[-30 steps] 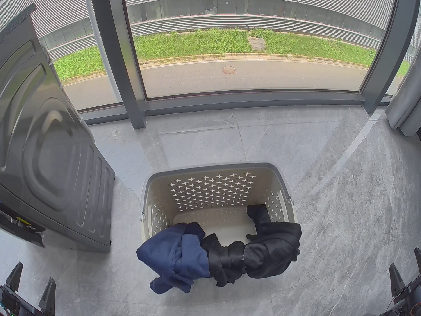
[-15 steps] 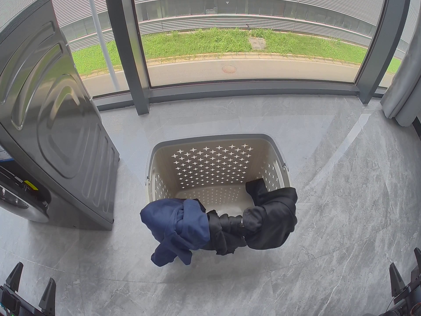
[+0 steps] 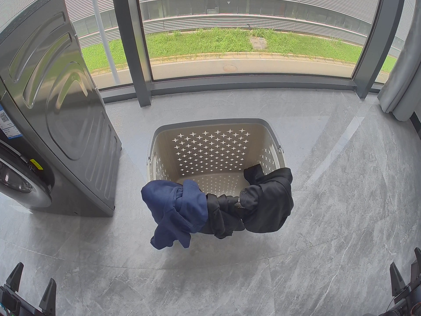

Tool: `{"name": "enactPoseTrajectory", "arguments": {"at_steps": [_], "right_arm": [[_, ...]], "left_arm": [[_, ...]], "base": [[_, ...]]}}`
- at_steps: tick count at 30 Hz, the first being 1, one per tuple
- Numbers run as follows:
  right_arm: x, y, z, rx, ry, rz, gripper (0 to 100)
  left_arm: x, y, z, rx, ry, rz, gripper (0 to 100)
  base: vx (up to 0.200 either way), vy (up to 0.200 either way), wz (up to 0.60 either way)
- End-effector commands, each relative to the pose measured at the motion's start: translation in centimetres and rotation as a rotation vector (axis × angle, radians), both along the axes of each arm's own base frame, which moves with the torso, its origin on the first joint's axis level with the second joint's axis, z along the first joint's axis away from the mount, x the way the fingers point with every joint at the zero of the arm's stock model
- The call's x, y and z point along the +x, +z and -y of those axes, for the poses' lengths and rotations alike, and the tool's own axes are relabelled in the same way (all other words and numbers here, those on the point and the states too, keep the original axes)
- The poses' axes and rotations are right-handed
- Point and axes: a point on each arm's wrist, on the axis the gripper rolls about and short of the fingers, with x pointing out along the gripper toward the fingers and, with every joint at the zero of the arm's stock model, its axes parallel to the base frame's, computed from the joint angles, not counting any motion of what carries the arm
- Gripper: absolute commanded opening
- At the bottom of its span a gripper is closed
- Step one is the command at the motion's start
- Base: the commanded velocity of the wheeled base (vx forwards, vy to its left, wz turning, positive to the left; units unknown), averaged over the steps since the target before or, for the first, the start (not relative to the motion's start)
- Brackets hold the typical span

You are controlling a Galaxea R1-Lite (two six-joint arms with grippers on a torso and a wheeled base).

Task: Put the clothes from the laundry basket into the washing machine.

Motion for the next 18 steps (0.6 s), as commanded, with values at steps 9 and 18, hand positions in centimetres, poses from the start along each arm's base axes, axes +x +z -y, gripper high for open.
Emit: {"name": "enactPoseTrajectory", "arguments": {"at_steps": [9, 18], "right_arm": [[0.05, -0.51, 0.0, 0.0, 0.001, -0.008, 100], [0.05, -0.51, 0.0, 0.0, 0.001, -0.008, 100]], "left_arm": [[0.02, -0.53, 0.0, 0.0, 0.0, -0.003, 100], [0.02, -0.53, 0.0, 0.0, 0.0, -0.003, 100]], "base": [[0.0, 0.2, 0.0], [0.0, 0.156, 0.13]]}}
